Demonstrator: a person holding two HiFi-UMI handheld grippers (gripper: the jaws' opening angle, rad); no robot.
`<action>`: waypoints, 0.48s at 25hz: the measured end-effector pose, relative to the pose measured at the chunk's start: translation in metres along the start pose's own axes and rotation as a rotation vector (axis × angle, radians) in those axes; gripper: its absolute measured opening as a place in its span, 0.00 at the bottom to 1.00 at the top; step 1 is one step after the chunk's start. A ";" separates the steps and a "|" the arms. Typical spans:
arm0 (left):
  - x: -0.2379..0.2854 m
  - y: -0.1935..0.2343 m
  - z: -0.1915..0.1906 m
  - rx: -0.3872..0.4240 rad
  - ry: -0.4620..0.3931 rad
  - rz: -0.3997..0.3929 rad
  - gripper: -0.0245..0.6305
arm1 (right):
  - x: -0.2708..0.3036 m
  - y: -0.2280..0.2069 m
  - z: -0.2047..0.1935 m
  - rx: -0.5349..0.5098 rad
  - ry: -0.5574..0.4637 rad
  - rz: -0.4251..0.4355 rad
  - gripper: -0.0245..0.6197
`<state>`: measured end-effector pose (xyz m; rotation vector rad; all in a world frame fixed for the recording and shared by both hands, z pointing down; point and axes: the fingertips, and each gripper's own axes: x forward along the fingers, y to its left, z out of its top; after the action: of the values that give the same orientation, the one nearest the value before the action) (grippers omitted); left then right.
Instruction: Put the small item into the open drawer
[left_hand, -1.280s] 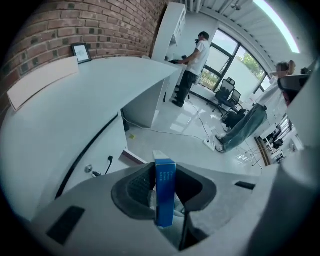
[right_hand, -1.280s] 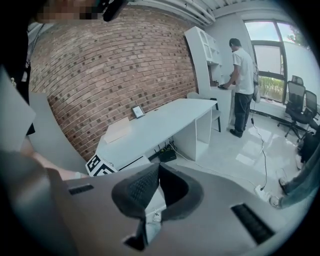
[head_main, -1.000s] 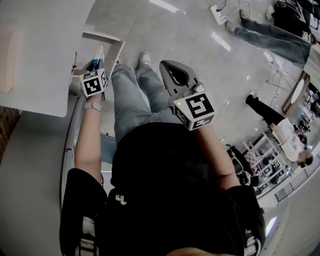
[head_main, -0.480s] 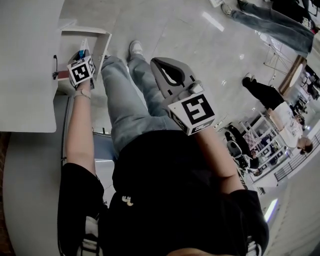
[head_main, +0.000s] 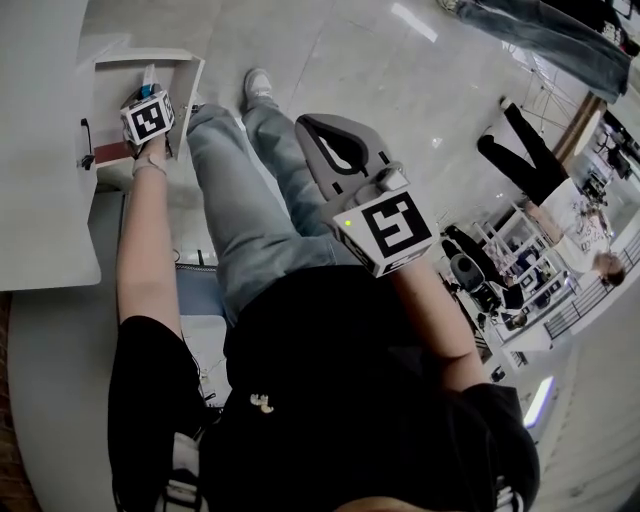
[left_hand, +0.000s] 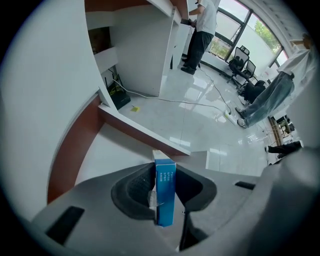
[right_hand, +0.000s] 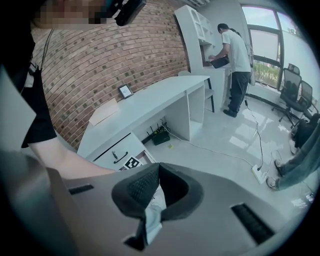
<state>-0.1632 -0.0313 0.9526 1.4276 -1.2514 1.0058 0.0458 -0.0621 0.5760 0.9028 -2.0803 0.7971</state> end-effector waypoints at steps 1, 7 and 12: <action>0.002 0.001 0.000 -0.003 0.008 0.004 0.19 | -0.001 -0.001 -0.001 0.007 0.016 -0.008 0.06; 0.020 0.004 0.003 0.008 0.036 0.010 0.19 | 0.002 -0.001 -0.002 0.023 0.017 -0.003 0.06; 0.053 -0.008 0.004 0.002 0.038 -0.012 0.19 | 0.017 -0.018 -0.020 0.027 0.021 -0.011 0.06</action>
<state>-0.1485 -0.0461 1.0021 1.4095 -1.2141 1.0216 0.0594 -0.0629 0.6052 0.9163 -2.0494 0.8265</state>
